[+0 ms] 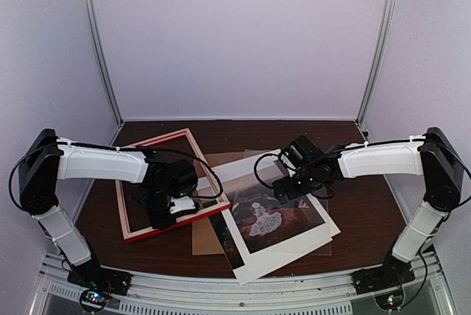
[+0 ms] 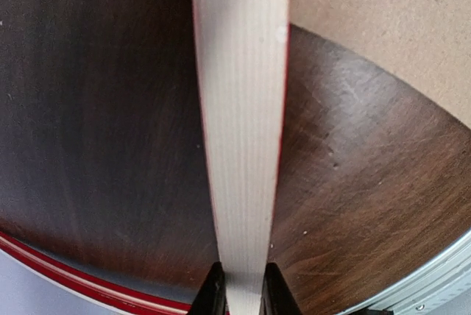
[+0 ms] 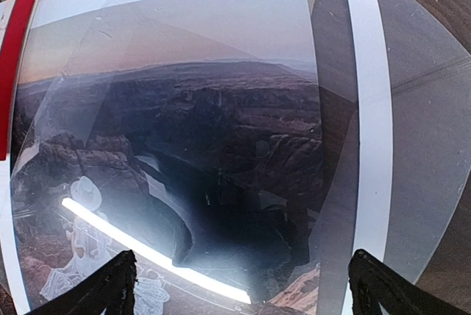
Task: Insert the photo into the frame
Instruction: Rotate the frame body at the center of the board, then pick up the glass panel from the photo.
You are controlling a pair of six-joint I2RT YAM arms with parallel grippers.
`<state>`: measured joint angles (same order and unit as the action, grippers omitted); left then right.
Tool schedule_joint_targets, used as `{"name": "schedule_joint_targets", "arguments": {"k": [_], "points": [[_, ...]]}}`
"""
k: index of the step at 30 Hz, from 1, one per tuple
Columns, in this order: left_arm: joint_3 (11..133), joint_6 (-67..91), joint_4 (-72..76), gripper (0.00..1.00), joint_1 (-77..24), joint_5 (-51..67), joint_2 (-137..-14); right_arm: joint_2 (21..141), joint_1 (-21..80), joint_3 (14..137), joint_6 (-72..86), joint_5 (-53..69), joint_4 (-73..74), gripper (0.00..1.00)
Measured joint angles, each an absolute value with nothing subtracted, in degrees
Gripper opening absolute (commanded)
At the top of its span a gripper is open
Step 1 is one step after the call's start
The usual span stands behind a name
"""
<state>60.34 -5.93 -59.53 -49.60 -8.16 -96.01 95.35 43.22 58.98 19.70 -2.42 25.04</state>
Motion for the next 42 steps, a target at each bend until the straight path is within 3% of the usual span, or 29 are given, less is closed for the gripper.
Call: {"name": "schedule_joint_targets", "arguments": {"k": [8,12,18,21,24,31,42], "points": [[60.4,-7.1,-61.3,0.44,-43.8,-10.3,-94.2,96.1,43.2,59.8,19.7,-1.9,25.1,1.00],[60.4,-7.1,-61.5,0.66,-41.8,-12.3,-92.2,96.1,43.2,59.8,19.7,-1.7,25.1,1.00],[60.4,-5.2,-60.6,0.74,-38.4,-15.2,-86.1,96.1,43.2,59.8,19.7,-1.7,25.4,1.00],[60.4,-2.1,-59.1,0.76,-31.7,-16.1,-84.4,96.1,43.2,59.8,19.7,-1.4,25.4,1.00],[60.7,2.6,-57.9,0.86,-23.7,-17.2,-85.8,96.1,43.2,59.8,19.8,-1.0,25.1,1.00],[61.0,11.9,-56.0,0.87,-10.5,-17.8,-92.3,96.2,43.1,59.6,20.0,0.1,23.1,1.00],[62.5,15.0,-52.8,0.60,0.1,-4.9,-99.1,97.1,43.1,57.9,21.0,3.4,18.0,1.00]]}}
